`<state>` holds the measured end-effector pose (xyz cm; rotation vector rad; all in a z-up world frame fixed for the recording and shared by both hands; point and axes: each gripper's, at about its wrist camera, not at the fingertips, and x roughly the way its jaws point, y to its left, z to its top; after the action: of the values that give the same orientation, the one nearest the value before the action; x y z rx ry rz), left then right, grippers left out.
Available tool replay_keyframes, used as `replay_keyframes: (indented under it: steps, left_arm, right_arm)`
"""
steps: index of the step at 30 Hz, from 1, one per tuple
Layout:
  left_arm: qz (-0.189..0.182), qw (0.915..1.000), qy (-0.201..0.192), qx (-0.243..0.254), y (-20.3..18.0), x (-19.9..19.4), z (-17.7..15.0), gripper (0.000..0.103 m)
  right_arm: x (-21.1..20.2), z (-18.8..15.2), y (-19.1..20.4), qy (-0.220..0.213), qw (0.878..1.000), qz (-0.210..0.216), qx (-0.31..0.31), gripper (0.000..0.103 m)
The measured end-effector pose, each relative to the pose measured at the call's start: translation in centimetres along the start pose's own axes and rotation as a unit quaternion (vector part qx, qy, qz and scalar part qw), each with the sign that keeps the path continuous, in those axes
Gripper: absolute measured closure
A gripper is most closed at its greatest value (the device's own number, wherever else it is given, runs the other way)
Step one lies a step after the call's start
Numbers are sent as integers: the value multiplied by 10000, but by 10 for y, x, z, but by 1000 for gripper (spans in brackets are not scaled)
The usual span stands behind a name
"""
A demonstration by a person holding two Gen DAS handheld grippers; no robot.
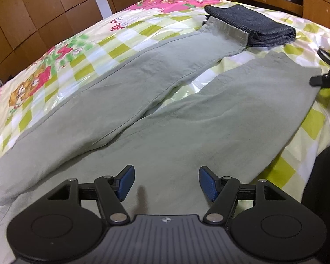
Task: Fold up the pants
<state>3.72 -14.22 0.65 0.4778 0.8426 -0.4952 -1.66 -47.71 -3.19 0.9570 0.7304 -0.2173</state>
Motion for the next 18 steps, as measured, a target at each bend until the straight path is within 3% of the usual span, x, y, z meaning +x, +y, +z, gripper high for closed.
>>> replay_keyframes:
  steps: [4,8,9,14,18]
  left_arm:
    - [118,9997,89,190,-8,-5,4,26]
    - [356,9991,-46,230,1,-26,10,26]
    - [395,9990,-86,202,7,-33,10,26]
    - [613,9975,-339,85,50,-60,2,20]
    - [871,9953,-392,-158,106,-61,-20,18]
  right_arm:
    - [-14,7,-13,-192,9998,15,16,100]
    - [-13,6,-6,-232,9986,-189,-444,99]
    - [-15,5,-3,-250,9975,-278,-606,94]
    - [-36,2,4,-511,9891,-860,-1081,93]
    - [-56,-6,34,-909,9724,-1260,-1738,93]
